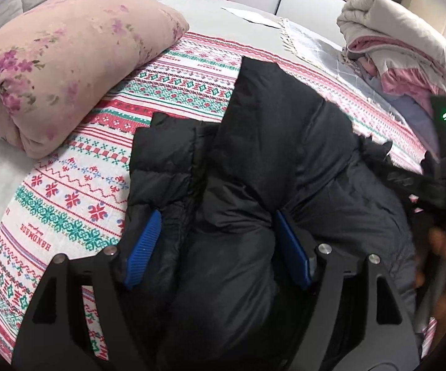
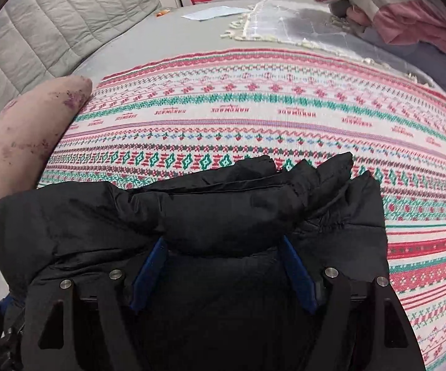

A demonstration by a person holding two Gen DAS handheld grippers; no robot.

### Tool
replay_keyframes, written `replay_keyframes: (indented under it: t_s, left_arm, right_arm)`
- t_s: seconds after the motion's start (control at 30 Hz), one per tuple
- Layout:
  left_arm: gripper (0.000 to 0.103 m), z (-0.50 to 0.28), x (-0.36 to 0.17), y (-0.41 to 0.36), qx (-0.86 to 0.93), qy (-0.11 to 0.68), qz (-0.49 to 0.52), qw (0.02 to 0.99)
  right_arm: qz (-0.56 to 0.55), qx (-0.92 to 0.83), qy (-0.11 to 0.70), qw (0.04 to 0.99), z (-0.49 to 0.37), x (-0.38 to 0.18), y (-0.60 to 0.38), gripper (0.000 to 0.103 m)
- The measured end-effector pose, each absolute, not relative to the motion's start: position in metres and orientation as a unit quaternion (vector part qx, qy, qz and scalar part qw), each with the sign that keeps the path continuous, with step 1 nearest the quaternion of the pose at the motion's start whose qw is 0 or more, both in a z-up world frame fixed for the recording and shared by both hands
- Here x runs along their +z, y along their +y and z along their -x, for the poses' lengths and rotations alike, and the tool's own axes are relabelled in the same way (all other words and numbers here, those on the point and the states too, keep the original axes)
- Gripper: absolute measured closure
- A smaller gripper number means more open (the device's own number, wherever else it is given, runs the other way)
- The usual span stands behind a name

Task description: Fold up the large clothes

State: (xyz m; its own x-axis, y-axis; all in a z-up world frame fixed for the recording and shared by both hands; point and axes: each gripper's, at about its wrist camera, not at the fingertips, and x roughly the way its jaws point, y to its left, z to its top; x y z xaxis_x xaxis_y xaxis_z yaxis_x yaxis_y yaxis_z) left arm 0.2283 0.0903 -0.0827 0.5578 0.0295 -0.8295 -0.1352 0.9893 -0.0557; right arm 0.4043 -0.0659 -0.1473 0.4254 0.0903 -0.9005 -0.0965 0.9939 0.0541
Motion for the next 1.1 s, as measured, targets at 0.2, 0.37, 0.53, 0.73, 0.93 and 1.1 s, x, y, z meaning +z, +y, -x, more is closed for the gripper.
replay_keyframes:
  t_s: [0.2, 0.37, 0.53, 0.73, 0.93, 1.1]
  left_arm:
    - [0.027, -0.227, -0.080, 0.093, 0.042, 0.469, 0.065, 0.880]
    - [0.027, -0.221, -0.072, 0.097, 0.030, 0.469, 0.082, 0.879]
    - [0.027, -0.198, -0.048, 0.105, 0.003, 0.452, 0.121, 0.884]
    - [0.025, -0.169, -0.038, 0.100, -0.010, 0.452, 0.094, 0.887]
    - [0.025, -0.159, -0.046, 0.114, -0.014, 0.474, 0.120, 0.872]
    - [0.021, -0.150, -0.054, 0.130, -0.019, 0.493, 0.163, 0.854]
  right_arm:
    - [-0.082, 0.095, 0.479, 0.869, -0.321, -0.060, -0.114, 0.027]
    - [-0.142, 0.056, 0.472, 0.868, -0.252, -0.040, -0.172, 0.024]
    - [-0.198, 0.073, 0.463, 0.861, -0.208, -0.070, -0.204, 0.023]
    - [-0.166, 0.083, 0.488, 0.853, -0.206, -0.079, -0.202, 0.023]
    - [-0.198, 0.083, 0.512, 0.832, -0.210, -0.096, -0.208, 0.023]
    - [-0.226, 0.095, 0.498, 0.832, -0.211, -0.095, -0.212, 0.023]
